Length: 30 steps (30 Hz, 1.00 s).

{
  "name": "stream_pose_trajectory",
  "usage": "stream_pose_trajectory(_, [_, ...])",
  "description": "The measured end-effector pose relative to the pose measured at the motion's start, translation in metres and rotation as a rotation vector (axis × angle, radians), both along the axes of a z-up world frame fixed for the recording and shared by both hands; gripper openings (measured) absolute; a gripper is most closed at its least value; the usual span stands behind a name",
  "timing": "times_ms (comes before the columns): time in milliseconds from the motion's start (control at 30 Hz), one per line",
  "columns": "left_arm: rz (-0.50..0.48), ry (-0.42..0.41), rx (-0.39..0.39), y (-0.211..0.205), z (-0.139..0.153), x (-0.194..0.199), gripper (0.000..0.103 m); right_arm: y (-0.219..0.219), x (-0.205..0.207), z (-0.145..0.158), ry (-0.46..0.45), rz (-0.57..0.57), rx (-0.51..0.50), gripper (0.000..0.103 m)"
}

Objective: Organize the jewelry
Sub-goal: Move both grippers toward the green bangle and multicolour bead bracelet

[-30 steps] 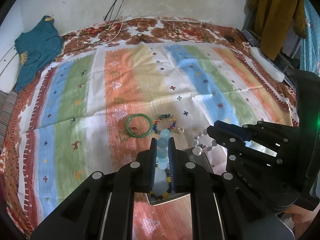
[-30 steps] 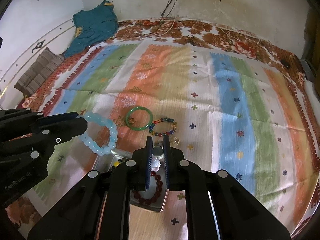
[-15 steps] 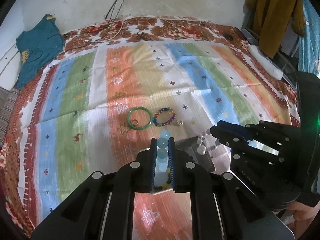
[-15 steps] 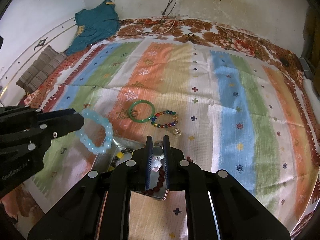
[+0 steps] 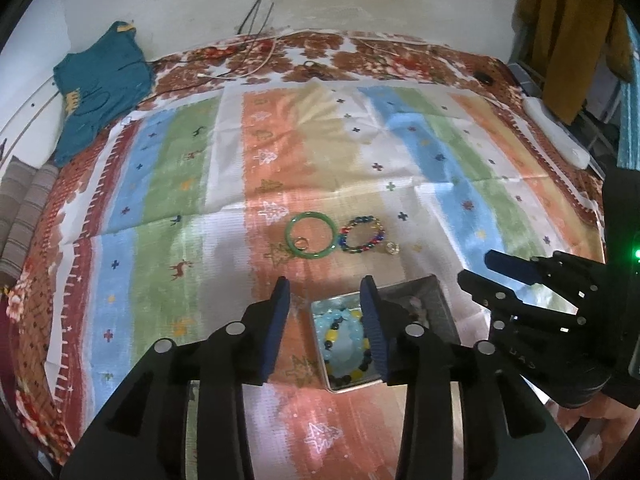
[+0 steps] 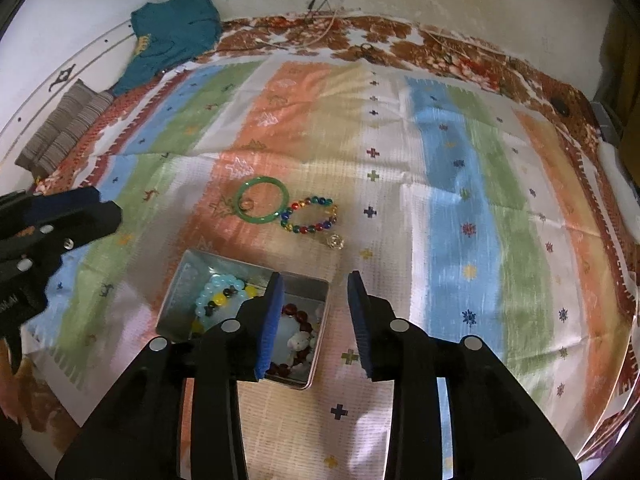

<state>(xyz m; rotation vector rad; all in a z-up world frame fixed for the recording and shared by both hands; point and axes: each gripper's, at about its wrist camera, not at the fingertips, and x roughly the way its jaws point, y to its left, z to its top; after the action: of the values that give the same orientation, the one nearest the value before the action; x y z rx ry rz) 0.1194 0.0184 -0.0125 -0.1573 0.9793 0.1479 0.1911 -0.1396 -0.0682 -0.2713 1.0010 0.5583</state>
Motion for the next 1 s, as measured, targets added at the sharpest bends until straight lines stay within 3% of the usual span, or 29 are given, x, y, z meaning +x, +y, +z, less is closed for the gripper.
stream_pose_trajectory(133, [0.033, 0.002, 0.013, 0.005, -0.002, 0.004, 0.045, 0.002, 0.007, -0.005, 0.004, -0.012, -0.014, 0.041])
stream_pose_trajectory(233, [0.051, -0.02, 0.012, 0.008, 0.0, 0.005, 0.056, 0.002, 0.013, -0.007, -0.007, -0.038, -0.027, 0.048])
stream_pose_trajectory(500, [0.086, 0.037, 0.05, 0.017, -0.018, 0.02, 0.059, 0.007, 0.026, -0.018, 0.008, -0.05, -0.046, 0.06])
stream_pose_trajectory(633, [0.108, 0.016, 0.061, 0.022, -0.018, 0.025, 0.062, 0.008, 0.031, -0.018, 0.004, -0.055, -0.042, 0.064])
stream_pose_trajectory(833, [0.12, 0.064, 0.095, 0.03, -0.036, 0.041, 0.062, 0.002, 0.042, -0.025, 0.008, -0.085, -0.054, 0.064])
stream_pose_trajectory(1000, [0.128, 0.07, 0.054, 0.033, -0.038, 0.047, 0.063, 0.004, 0.053, -0.03, 0.019, -0.087, -0.062, 0.065])
